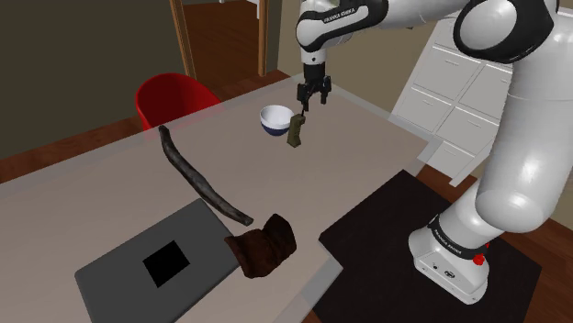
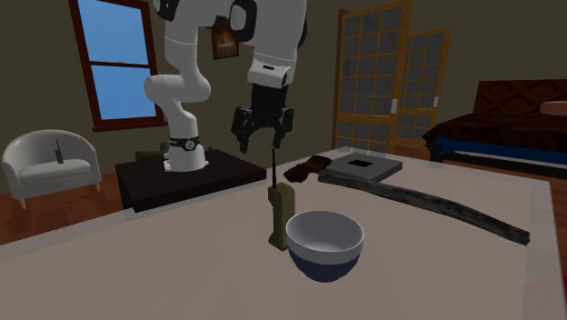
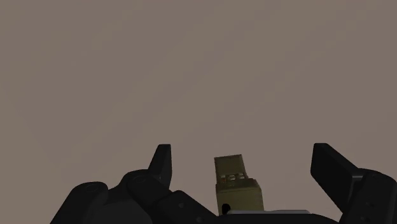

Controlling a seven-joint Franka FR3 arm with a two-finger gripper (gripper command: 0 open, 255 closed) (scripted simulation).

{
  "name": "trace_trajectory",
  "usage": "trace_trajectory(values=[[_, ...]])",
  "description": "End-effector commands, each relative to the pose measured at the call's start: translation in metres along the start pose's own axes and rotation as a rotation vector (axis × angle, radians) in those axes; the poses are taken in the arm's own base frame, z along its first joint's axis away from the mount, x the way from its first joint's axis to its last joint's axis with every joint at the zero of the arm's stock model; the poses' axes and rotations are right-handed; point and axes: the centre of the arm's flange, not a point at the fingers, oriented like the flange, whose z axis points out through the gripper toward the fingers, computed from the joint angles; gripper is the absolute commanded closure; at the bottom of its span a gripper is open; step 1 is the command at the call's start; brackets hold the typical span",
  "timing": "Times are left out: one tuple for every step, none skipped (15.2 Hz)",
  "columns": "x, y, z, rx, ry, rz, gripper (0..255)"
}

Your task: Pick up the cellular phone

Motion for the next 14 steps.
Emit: trace_trajectory(values=[[0.024, -0.003, 0.010, 0.002, -0.008, 0.000, 0], [0.037, -0.005, 0.015, 0.003, -0.012, 0.000, 0], [0.050, -0.006, 0.020, 0.004, -0.016, 0.000, 0], [0.062, -0.008, 0.025, 0.005, -0.019, 0.000, 0], [0.075, -0.010, 0.030, 0.006, -0.023, 0.000, 0], [0.087, -0.011, 0.036, 0.007, -0.027, 0.000, 0], [0.090, -0.012, 0.037, 0.007, -0.028, 0.000, 0], [0.091, -0.012, 0.042, 0.007, -0.028, 0.000, 0], [0.093, -0.012, 0.047, 0.007, -0.028, 0.000, 0], [0.094, -0.012, 0.052, 0.007, -0.028, 0.000, 0], [0.096, -0.012, 0.057, 0.007, -0.028, 0.000, 0], [0.097, -0.012, 0.062, 0.007, -0.028, 0.000, 0], [0.099, -0.012, 0.067, 0.007, -0.028, 0.000, 0], [0.101, -0.013, 0.075, 0.007, -0.028, 0.000, 0]])
